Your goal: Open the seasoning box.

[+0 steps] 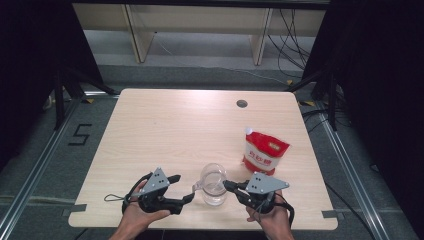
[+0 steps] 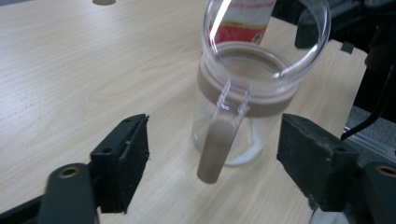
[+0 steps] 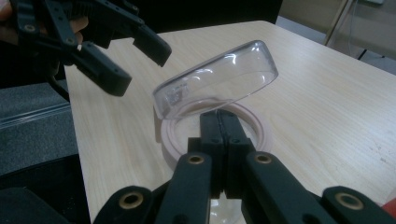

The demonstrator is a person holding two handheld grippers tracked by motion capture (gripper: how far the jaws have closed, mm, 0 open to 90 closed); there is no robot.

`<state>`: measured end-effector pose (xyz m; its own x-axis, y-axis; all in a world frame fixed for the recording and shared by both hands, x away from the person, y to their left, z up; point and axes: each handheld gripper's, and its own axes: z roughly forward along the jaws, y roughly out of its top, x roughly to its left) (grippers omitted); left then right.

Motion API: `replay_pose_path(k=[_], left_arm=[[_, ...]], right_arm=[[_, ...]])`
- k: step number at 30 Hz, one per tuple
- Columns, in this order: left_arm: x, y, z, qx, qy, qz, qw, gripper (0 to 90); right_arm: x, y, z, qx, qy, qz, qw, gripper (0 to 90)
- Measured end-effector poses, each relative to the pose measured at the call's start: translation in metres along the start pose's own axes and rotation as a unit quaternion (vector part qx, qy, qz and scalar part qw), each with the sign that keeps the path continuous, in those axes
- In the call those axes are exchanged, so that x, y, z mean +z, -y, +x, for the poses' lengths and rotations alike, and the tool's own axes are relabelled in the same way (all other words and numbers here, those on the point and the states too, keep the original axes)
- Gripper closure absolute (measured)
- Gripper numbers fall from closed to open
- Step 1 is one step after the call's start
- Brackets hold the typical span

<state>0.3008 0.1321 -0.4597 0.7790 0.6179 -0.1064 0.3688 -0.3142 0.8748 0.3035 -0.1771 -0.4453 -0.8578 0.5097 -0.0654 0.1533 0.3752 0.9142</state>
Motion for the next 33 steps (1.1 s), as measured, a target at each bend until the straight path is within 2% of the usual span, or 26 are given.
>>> replay_pose_path(k=[1,2,3,4,5,7,8,11,14,15,16,17,18,19,20,21,22,23,24,26,27,28,29,32,33], left_arm=[[-0.001,0.003,0.0,-0.005,0.002,-0.002,1.0,20.6],[-0.002,0.005,0.002,0.001,0.007,0.005,1.0,18.6],[-0.003,0.008,0.001,-0.014,0.007,0.004,0.9999,17.1],[-0.003,0.011,0.002,-0.015,0.004,0.004,0.9999,15.8],[-0.004,0.012,0.004,-0.011,-0.002,0.006,0.9999,15.8],[-0.006,0.016,0.006,-0.013,-0.007,0.008,0.9998,15.2],[-0.007,0.017,0.007,-0.009,-0.006,0.008,0.9999,15.2],[-0.008,0.022,0.008,-0.011,-0.012,0.013,0.9998,15.2],[-0.008,0.028,0.009,0.0,-0.012,0.019,0.9998,15.2],[-0.009,0.029,0.009,0.002,-0.016,0.026,0.9995,15.2],[-0.009,0.03,0.01,0.002,-0.018,0.027,0.9995,15.2],[-0.01,0.031,0.01,-0.001,-0.014,0.028,0.9995,15.2],[-0.01,0.032,0.011,0.003,-0.015,0.029,0.9995,15.3],[-0.011,0.032,0.012,0.014,-0.019,0.029,0.9993,15.3],[-0.011,0.033,0.012,0.012,-0.018,0.029,0.9993,15.3],[-0.011,0.035,0.011,-0.003,-0.02,0.026,0.9995,15.3],[-0.012,0.035,0.011,0.004,-0.023,0.035,0.9991,15.3],[-0.01,0.038,0.011,0.003,-0.016,0.032,0.9994,15.3],[-0.011,0.038,0.01,0.005,-0.018,0.039,0.9991,15.3],[-0.01,0.038,0.01,0.011,-0.017,0.043,0.9989,15.3],[-0.011,0.038,0.011,0.02,-0.02,0.051,0.9983,15.3],[-0.01,0.039,0.009,0.01,-0.017,0.042,0.9989,15.3],[-0.009,0.039,0.009,0.005,-0.015,0.039,0.9991,15.3],[-0.009,0.039,0.009,0.008,-0.014,0.044,0.9989,15.3],[-0.01,0.039,0.01,0.016,-0.021,0.048,0.9985,15.3]], right_arm=[[0.001,0.0,0.001,0.002,0.0,-0.006,1.0,90.0],[0.001,-0.001,0.001,0.001,-0.002,-0.004,1.0,90.0],[0.001,-0.002,0.002,-0.003,-0.005,0.0,1.0,90.0],[0.001,-0.003,0.002,-0.007,-0.003,-0.004,1.0,90.0],[0.003,-0.003,0.003,-0.006,-0.01,-0.005,0.9999,90.0],[0.004,-0.004,0.005,-0.004,-0.006,-0.007,1.0,90.0],[0.004,-0.005,0.005,-0.007,-0.013,-0.002,0.9999,90.0],[0.006,-0.007,0.007,-0.006,-0.012,-0.006,0.9999,90.0],[0.008,-0.008,0.009,-0.014,-0.011,-0.013,0.9998,90.0],[0.009,-0.008,0.011,-0.006,-0.011,-0.013,0.9998,90.0],[0.01,-0.009,0.011,-0.012,-0.014,-0.014,0.9997,90.0],[0.01,-0.009,0.013,-0.007,-0.015,-0.014,0.9998,90.0],[0.011,-0.01,0.013,-0.013,-0.022,-0.012,0.9996,90.0],[0.011,-0.01,0.014,-0.013,-0.019,-0.011,0.9997,90.0],[0.012,-0.011,0.015,-0.015,-0.022,-0.012,0.9996,90.0],[0.013,-0.011,0.016,-0.015,-0.023,-0.009,0.9996,90.0],[0.013,-0.012,0.017,-0.014,-0.023,-0.011,0.9996,90.0],[0.014,-0.012,0.017,-0.012,-0.026,-0.009,0.9996,90.0],[0.015,-0.012,0.017,-0.019,-0.026,-0.01,0.9994,90.0],[0.016,-0.012,0.02,-0.012,-0.03,-0.009,0.9994,90.0],[0.018,-0.013,0.019,-0.025,-0.03,-0.013,0.9992,90.0],[0.018,-0.013,0.021,-0.018,-0.032,-0.008,0.9993,90.0],[0.019,-0.013,0.022,-0.02,-0.034,-0.009,0.9992,90.0],[0.021,-0.014,0.024,-0.021,-0.039,-0.008,0.999,90.0],[0.022,-0.014,0.025,-0.023,-0.041,-0.009,0.9989,90.0]])
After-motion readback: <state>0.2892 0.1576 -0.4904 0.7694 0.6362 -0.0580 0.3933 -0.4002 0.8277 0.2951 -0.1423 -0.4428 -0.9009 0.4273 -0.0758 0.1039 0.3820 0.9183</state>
